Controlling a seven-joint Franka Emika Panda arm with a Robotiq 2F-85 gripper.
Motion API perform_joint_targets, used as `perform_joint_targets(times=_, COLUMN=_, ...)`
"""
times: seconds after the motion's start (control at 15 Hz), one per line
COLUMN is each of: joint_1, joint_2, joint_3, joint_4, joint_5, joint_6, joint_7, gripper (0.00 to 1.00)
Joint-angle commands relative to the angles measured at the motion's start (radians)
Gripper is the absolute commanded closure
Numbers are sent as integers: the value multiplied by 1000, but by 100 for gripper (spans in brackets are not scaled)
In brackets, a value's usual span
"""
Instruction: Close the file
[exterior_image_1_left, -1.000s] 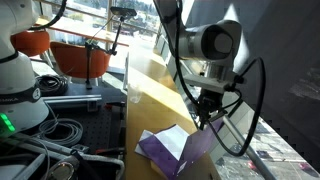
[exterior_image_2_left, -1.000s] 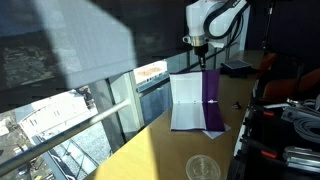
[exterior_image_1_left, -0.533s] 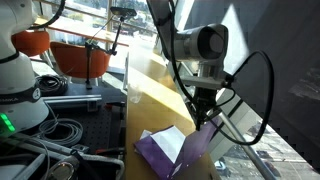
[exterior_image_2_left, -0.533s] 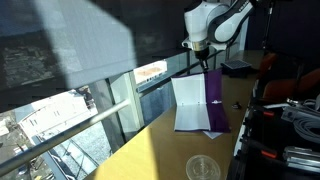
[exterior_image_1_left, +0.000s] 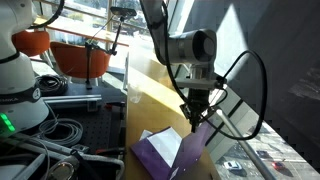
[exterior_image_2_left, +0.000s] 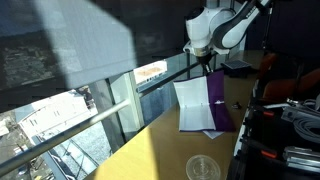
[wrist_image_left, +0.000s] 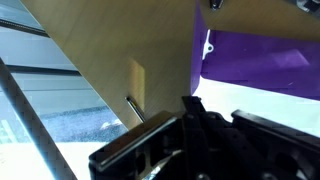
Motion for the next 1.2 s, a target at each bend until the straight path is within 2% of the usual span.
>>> perform_joint_targets(times=0.0, joint_1=18, joint_2=-23, joint_3=5, joint_4=-27, joint_5=-71, joint_6=16, joint_7=70, gripper=100)
perform_joint_targets(times=0.33, joint_1=33, joint_2=-10, joint_3=20, joint_4=-37, joint_5=-127, joint_6=44, joint_7=155, gripper=100)
perform_joint_targets(times=0.73, joint_1=48, joint_2=-12, joint_3=46, joint_4=-45, joint_5=-103, joint_6=54, joint_7=221, gripper=100)
perform_joint_targets(times=1.13, joint_1=55, joint_2=-16, joint_3=48, joint_4=-102, joint_5=-142, joint_6=86, joint_7=270, gripper=100)
